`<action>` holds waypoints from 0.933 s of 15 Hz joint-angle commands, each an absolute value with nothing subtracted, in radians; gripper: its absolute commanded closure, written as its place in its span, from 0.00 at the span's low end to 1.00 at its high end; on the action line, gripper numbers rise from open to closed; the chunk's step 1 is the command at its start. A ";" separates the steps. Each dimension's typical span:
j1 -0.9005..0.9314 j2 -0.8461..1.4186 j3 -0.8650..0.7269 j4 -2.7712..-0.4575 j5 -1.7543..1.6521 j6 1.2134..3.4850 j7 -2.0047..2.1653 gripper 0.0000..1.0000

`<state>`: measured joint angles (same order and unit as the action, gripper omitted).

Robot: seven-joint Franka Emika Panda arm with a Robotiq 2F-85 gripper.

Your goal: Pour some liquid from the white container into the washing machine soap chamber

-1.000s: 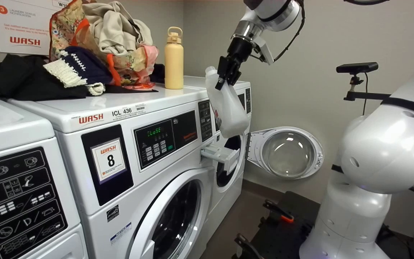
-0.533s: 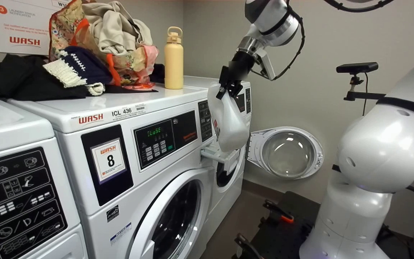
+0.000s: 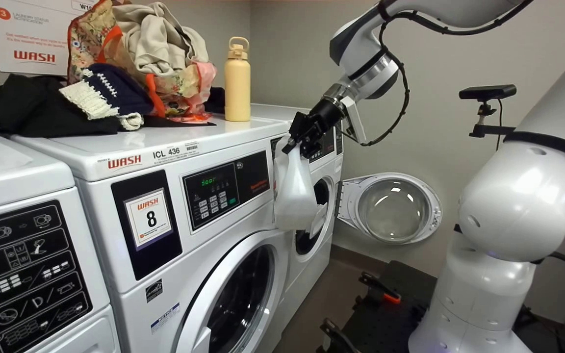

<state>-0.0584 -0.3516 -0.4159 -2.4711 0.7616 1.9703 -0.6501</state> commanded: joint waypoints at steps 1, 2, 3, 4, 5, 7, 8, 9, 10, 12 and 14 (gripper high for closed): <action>-0.115 -0.338 -0.396 -2.523 0.897 2.004 -0.693 0.93; -0.130 -0.333 -0.393 -2.541 0.930 2.019 -0.702 0.93; -0.144 -0.324 -0.391 -2.558 0.970 2.037 -0.712 0.93; -0.157 -0.319 -0.387 -2.572 1.001 2.052 -0.721 0.93; -0.169 -0.317 -0.384 -2.587 1.038 2.066 -0.728 0.93; -0.184 -0.306 -0.381 -2.608 1.133 2.087 -0.764 0.93; -0.192 -0.312 -0.375 -2.621 1.178 2.098 -0.777 0.93; -0.197 -0.307 -0.373 -2.629 1.239 2.104 -0.807 0.93; -0.200 -0.308 -0.366 -2.637 1.297 2.115 -0.829 0.93; -0.206 -0.312 -0.347 -2.654 1.421 2.130 -0.883 0.93; -0.211 -0.312 -0.322 -2.672 1.545 2.140 -0.940 0.93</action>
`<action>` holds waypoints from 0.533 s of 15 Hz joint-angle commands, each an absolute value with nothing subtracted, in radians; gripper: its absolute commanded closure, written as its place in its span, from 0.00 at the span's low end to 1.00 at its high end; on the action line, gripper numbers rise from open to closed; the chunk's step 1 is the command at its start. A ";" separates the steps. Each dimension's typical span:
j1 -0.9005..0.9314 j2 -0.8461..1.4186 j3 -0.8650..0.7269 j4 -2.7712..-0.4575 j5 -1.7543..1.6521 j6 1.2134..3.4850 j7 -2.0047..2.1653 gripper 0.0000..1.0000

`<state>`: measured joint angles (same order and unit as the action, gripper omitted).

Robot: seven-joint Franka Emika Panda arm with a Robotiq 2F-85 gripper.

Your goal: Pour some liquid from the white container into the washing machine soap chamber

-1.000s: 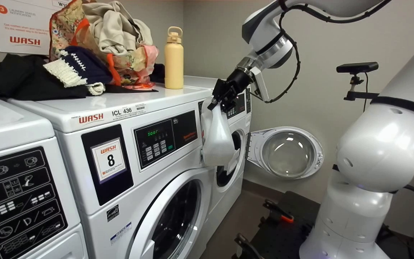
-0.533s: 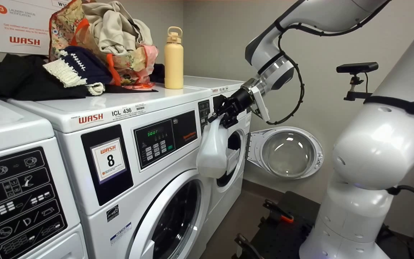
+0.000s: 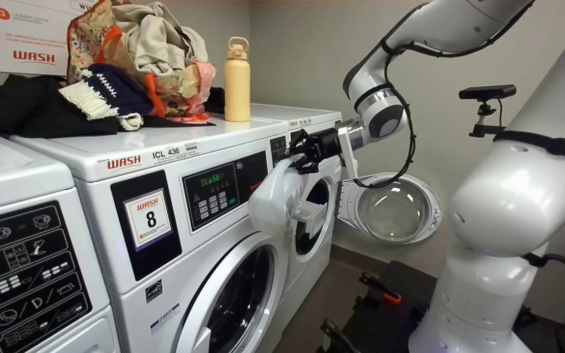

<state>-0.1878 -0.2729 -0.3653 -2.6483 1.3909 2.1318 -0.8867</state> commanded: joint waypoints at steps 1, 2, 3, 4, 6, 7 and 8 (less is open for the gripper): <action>-0.213 -0.312 -0.309 -2.680 1.606 2.141 -0.969 0.93; -0.213 -0.307 -0.296 -2.690 1.668 2.140 -1.005 0.93; -0.217 -0.314 -0.282 -2.705 1.719 2.141 -1.032 0.93; -0.217 -0.320 -0.268 -2.725 1.776 2.141 -1.065 0.93; -0.220 -0.336 -0.240 -2.772 1.878 2.138 -1.120 0.93; -0.220 -0.339 -0.226 -2.797 1.927 2.137 -1.148 0.93; -0.219 -0.337 -0.213 -2.821 1.976 2.130 -1.176 0.93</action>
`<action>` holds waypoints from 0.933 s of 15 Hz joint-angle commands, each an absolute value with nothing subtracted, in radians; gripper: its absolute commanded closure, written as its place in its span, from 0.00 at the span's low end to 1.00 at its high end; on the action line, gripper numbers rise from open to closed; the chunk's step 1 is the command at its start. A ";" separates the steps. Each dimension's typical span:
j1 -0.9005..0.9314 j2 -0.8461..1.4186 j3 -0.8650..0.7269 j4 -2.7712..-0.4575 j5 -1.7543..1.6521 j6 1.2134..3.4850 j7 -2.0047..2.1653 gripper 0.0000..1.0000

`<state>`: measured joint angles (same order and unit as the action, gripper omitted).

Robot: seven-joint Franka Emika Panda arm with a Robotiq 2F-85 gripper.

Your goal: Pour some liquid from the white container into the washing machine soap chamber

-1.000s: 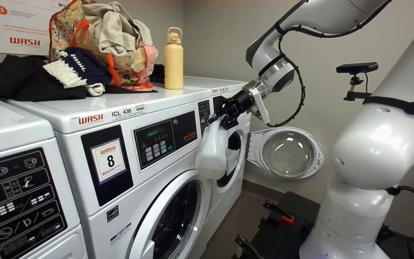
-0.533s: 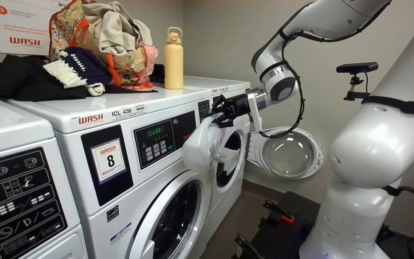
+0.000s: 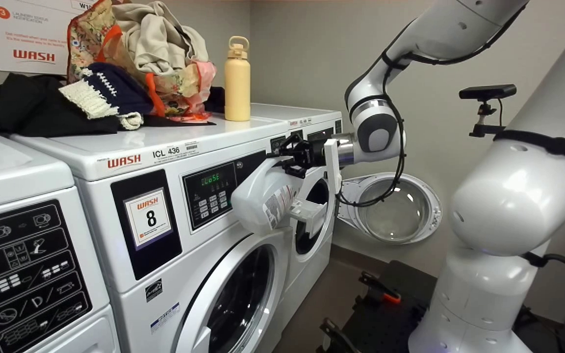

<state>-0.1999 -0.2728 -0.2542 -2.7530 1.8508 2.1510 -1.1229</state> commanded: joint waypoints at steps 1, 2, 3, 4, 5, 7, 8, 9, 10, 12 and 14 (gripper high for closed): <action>-0.213 -0.273 -0.200 -2.774 2.017 2.120 -1.183 0.93; -0.210 -0.267 -0.187 -2.790 2.060 2.117 -1.203 0.93; -0.209 -0.260 -0.177 -2.793 2.096 2.114 -1.210 0.93; -0.207 -0.251 -0.166 -2.793 2.134 2.113 -1.225 0.93; -0.206 -0.240 -0.157 -2.793 2.165 2.110 -1.236 0.93; -0.206 -0.226 -0.145 -2.793 2.223 2.103 -1.267 0.93; -0.206 -0.217 -0.141 -2.793 2.243 2.098 -1.278 0.93; -0.206 -0.211 -0.138 -2.792 2.259 2.096 -1.287 0.93; -0.206 -0.205 -0.137 -2.793 2.264 2.096 -1.297 0.93; -0.207 -0.208 -0.137 -2.793 2.259 2.108 -1.299 0.93; -0.211 -0.236 -0.136 -2.792 2.230 2.143 -1.302 0.93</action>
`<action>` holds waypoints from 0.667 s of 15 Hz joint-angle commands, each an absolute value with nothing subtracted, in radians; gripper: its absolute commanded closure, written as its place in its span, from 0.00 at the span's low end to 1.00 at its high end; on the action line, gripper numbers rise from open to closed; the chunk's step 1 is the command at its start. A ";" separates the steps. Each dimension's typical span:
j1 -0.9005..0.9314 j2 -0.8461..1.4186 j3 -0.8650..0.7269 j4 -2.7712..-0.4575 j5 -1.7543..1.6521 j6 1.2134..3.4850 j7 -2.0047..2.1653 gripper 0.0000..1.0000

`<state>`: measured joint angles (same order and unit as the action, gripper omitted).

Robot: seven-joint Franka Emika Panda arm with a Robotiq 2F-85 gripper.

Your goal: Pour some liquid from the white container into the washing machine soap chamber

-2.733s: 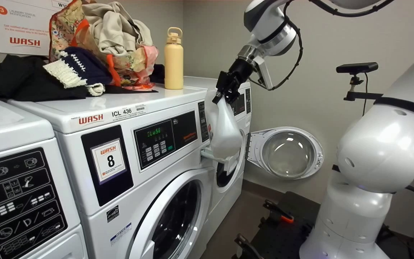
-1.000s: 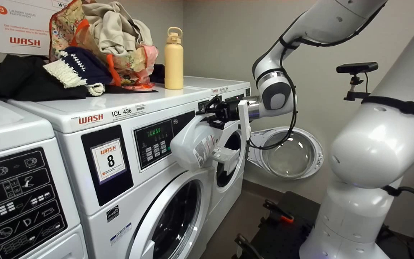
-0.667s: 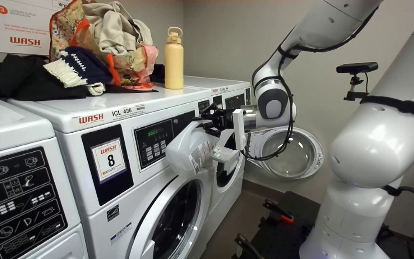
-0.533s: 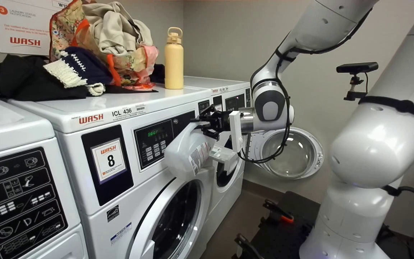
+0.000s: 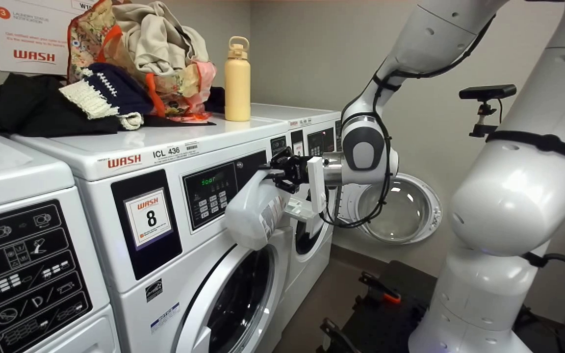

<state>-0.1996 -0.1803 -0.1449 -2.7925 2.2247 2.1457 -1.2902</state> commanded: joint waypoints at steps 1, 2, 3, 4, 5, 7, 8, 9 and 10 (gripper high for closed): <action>-0.213 -0.247 -0.137 -2.792 2.223 2.154 -1.304 0.93; -0.215 -0.254 -0.138 -2.791 2.218 2.160 -1.311 0.93; -0.216 -0.260 -0.139 -2.789 2.213 2.161 -1.317 0.93; -0.217 -0.262 -0.139 -2.788 2.214 2.161 -1.319 0.93; -0.218 -0.246 -0.143 -2.787 2.232 2.135 -1.327 0.93; -0.218 -0.216 -0.146 -2.787 2.274 2.099 -1.344 0.93; -0.216 -0.207 -0.146 -2.787 2.298 2.085 -1.353 0.93; -0.215 -0.199 -0.147 -2.788 2.323 2.063 -1.368 0.93; -0.214 -0.196 -0.146 -2.791 2.344 2.051 -1.380 0.93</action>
<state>-0.2065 -0.1860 -0.1464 -2.7908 2.2653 2.1455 -1.3379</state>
